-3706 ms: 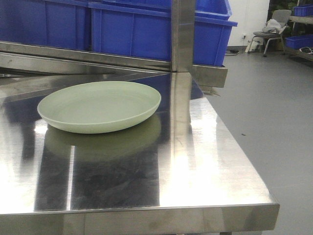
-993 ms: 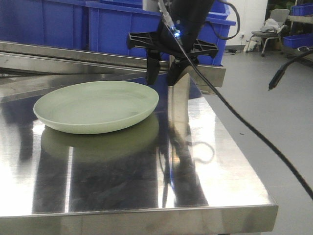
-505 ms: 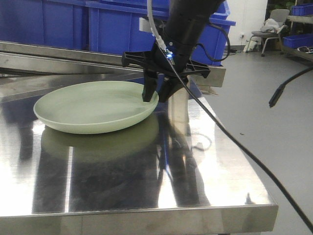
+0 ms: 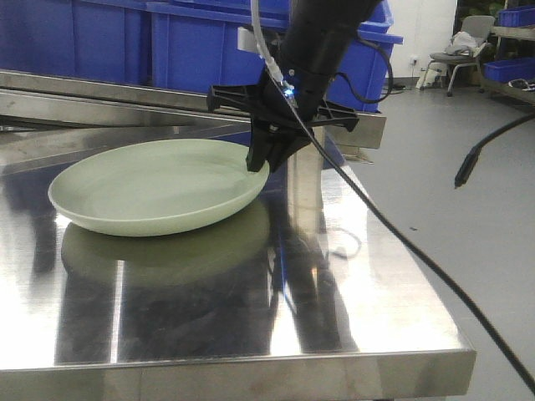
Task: Place green plate on second shelf with right arm
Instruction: 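Lower the right gripper onto the pale green plate's rim and close, then lift the pale green plate off the table with the right gripper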
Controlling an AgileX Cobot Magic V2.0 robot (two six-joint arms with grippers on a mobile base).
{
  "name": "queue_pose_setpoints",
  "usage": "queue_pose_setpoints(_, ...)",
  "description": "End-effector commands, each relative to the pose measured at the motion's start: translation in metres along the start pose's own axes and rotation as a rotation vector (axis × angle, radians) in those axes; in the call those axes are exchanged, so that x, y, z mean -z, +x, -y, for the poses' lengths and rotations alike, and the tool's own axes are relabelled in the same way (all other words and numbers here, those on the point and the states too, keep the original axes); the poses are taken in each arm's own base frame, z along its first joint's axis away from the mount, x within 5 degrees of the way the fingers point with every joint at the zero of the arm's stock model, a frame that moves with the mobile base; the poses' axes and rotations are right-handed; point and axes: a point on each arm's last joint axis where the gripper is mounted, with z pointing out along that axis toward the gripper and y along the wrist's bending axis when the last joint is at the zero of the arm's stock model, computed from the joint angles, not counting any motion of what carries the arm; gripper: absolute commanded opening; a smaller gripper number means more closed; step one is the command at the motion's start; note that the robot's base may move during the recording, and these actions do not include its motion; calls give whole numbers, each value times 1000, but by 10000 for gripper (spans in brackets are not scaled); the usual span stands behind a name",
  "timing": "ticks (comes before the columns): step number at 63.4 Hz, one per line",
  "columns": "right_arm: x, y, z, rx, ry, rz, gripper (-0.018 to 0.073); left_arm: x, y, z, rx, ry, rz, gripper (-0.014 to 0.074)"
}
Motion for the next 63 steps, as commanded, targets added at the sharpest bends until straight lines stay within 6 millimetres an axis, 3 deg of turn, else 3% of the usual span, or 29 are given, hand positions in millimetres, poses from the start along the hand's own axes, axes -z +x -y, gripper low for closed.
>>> queue_pose_setpoints(1, 64, -27, -16, 33, -49, 179, 44, 0, 5, -1, 12, 11, 65, 130)
queue_pose_setpoints(20, 153, -24, -26, 69, -32, 218, 52, 0, 5, -1, 12, 11, 65, 130)
queue_pose_setpoints(37, 228, -14, -26, -1, -38, 289, 53, 0, 5, -1, 12, 11, 65, 130)
queue_pose_setpoints(50, 278, 17, -14, -47, 37, 369, 53, 0, 5, -1, 12, 11, 65, 130)
queue_pose_setpoints(63, 320, 75, 8, -110, 59, 509, 53, 0, 5, -1, 12, 11, 65, 130)
